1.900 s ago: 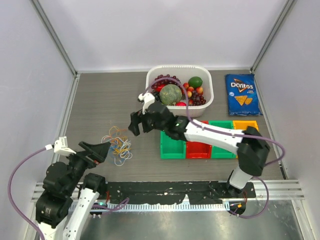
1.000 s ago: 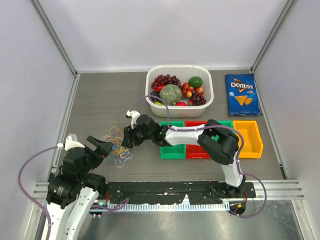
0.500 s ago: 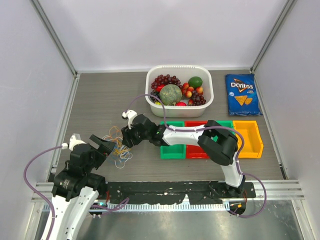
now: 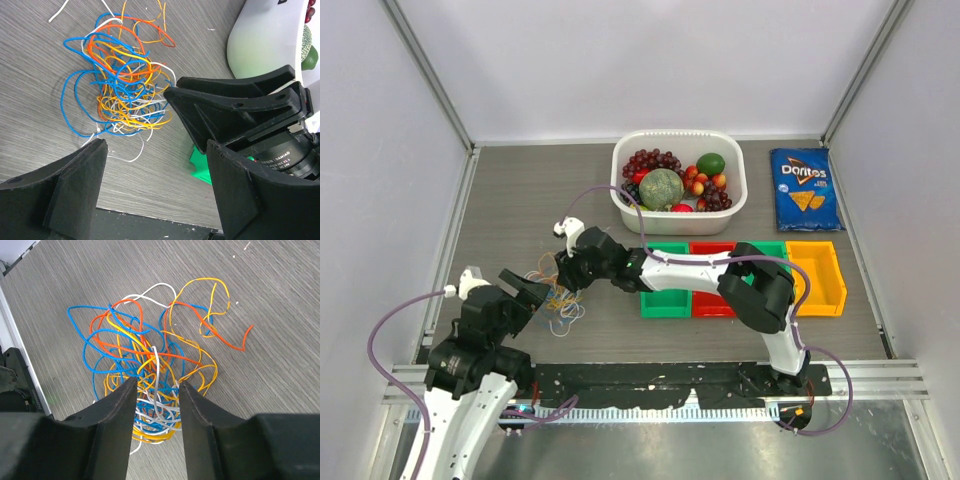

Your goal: Untangle the cables

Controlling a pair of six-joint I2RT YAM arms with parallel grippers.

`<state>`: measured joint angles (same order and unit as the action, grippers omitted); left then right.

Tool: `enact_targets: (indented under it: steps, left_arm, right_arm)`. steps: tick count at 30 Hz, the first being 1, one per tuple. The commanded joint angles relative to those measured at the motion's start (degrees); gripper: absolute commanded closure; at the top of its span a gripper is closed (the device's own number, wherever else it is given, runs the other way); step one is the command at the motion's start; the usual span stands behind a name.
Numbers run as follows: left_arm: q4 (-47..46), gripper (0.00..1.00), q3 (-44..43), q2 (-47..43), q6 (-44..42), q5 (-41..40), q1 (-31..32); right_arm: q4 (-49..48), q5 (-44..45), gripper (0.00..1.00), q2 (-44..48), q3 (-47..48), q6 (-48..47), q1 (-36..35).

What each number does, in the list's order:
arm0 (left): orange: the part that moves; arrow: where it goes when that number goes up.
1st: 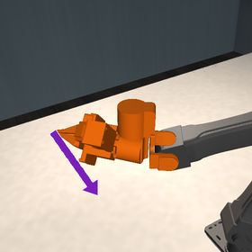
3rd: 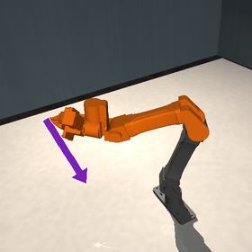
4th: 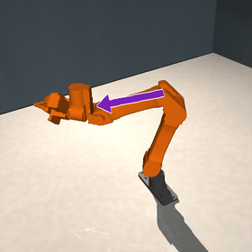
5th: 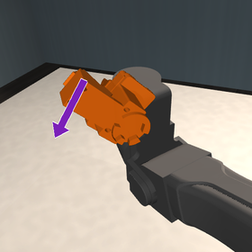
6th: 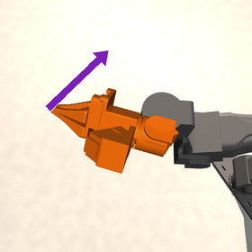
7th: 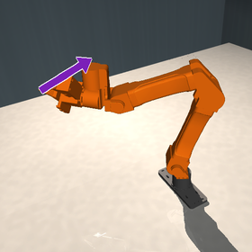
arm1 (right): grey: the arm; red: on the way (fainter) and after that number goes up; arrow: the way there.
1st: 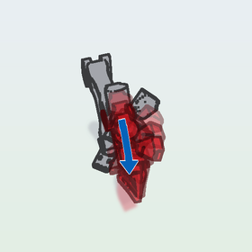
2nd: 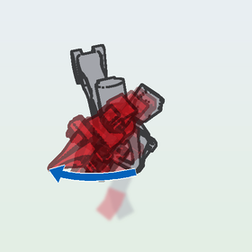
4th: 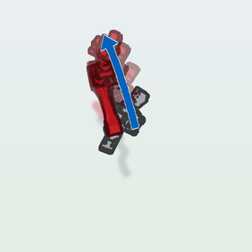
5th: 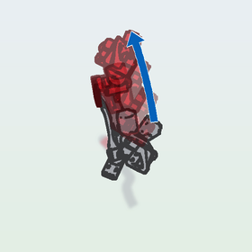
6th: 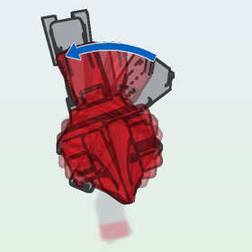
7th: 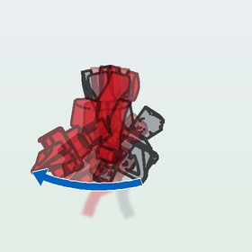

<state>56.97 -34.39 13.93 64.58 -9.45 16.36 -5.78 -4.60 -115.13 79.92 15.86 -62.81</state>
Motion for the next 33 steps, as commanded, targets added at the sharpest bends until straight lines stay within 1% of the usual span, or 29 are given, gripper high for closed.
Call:
enact_targets:
  steps: [1, 3, 5, 11, 13, 14, 16, 18, 19, 21, 25, 29, 33]
  left_arm:
    - [-2.56, 0.17, 0.11, 1.36, 0.46, -1.27, -0.28]
    - [-2.56, 0.20, 0.11, 1.53, 0.29, -1.44, -0.28]
    - [-2.83, 0.23, 0.03, 1.88, 0.11, -1.36, -0.28]
    - [-3.71, 0.24, 0.29, 2.94, -0.24, -1.01, -0.28]
    - [-4.41, 0.26, 0.73, 2.94, -0.24, -0.74, -0.28]
    - [-5.02, 0.27, 0.99, 2.94, -0.24, -0.57, -0.28]
    - [-7.12, 0.34, 2.13, 3.20, -0.15, -0.04, -0.28]
    - [-10.90, 0.36, 3.80, 3.99, 0.20, 1.01, -0.28]
    - [-13.44, 0.40, 4.76, 4.69, 0.37, 1.97, -0.28]
    - [-18.10, 0.53, 6.43, 7.06, 0.55, 3.65, -0.28]
    - [-25.32, 0.62, 9.34, 11.63, 1.42, 2.08, -0.19]
    - [-34.89, 0.64, 13.29, 16.46, 2.30, 1.63, -0.28]
    - [-44.56, 0.76, 16.46, 23.32, 3.80, 5.05, -0.28]
  right_arm:
    - [-0.46, 0.56, 0.64, -0.36, 2.96, -0.83, -0.21]
    - [-0.20, 0.30, 0.71, -0.80, 3.40, -0.91, -0.12]
    - [-0.46, 0.12, 0.75, -0.97, 3.40, -0.74, -0.21]
    - [-1.25, -1.02, 0.73, -2.20, 3.75, -0.13, -0.21]
    - [-1.25, -1.64, 0.84, -2.55, 4.10, 0.14, -0.21]
    - [-1.16, -1.73, 0.93, -2.47, 4.02, 0.31, -0.21]
    - [-1.16, -1.55, 0.99, -1.24, 3.32, 0.75, -0.21]
    - [-0.99, -1.29, 0.99, 1.04, 1.91, 1.10, -0.21]
    - [-0.99, -1.03, 0.99, 2.96, 0.34, 1.28, -0.30]
    - [-1.07, -0.15, 0.99, 5.60, -2.29, 1.81, -0.12]
    - [-3.00, -1.89, 0.99, 9.74, -7.13, 4.87, -0.04]
    - [-7.04, -4.27, 0.99, 12.29, -10.56, 7.78, -0.04]
    - [-8.99, -5.95, 0.99, 13.27, -11.54, 9.36, 0.14]
